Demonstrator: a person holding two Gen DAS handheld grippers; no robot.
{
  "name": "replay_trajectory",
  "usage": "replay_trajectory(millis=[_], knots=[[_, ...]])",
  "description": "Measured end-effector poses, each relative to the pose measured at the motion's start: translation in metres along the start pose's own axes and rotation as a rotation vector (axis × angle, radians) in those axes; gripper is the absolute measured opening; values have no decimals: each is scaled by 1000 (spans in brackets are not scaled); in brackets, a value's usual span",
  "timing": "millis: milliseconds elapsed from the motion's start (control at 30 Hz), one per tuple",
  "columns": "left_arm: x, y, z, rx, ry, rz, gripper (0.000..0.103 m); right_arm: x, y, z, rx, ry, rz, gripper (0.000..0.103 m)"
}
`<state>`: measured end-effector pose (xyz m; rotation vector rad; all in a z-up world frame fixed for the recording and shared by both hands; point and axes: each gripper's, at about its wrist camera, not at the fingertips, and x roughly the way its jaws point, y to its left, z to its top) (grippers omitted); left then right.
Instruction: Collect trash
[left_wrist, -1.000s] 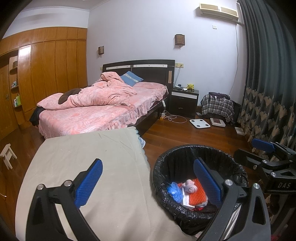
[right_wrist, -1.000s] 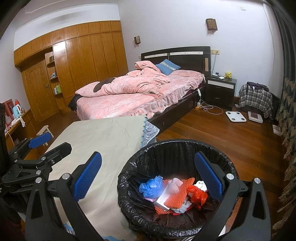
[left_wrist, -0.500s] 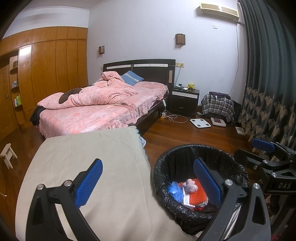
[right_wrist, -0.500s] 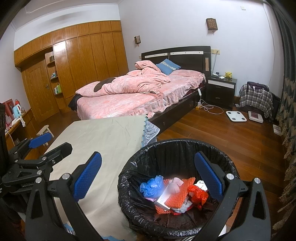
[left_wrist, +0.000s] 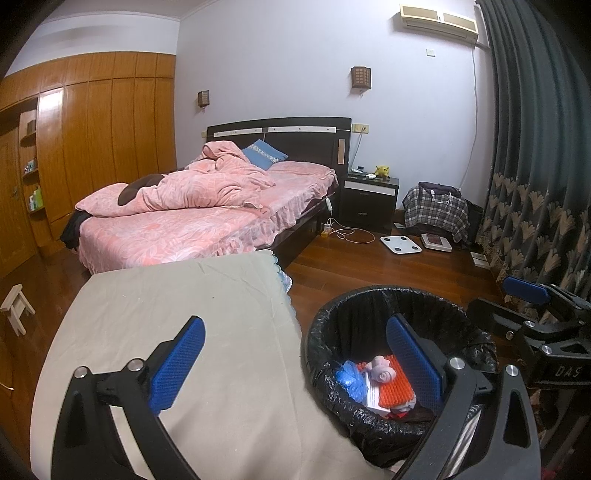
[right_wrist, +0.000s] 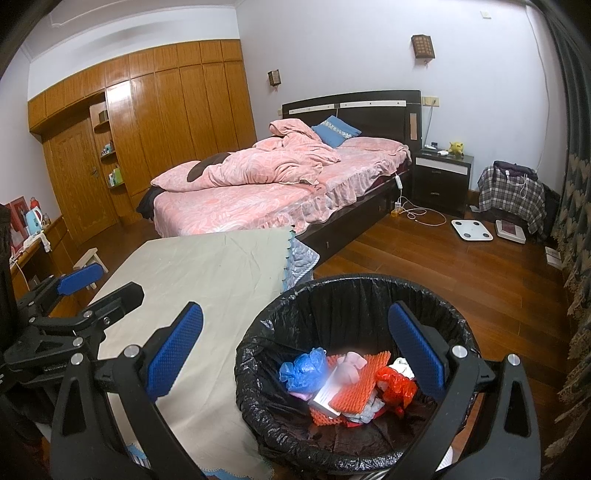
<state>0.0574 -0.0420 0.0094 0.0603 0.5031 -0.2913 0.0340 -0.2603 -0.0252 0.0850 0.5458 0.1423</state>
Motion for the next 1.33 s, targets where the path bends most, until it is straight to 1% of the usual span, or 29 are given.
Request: replay_trajectory(millis=[1333], knots=[[-1,0,4,0,3,0,97,0,3,-1,1,5,0,98]])
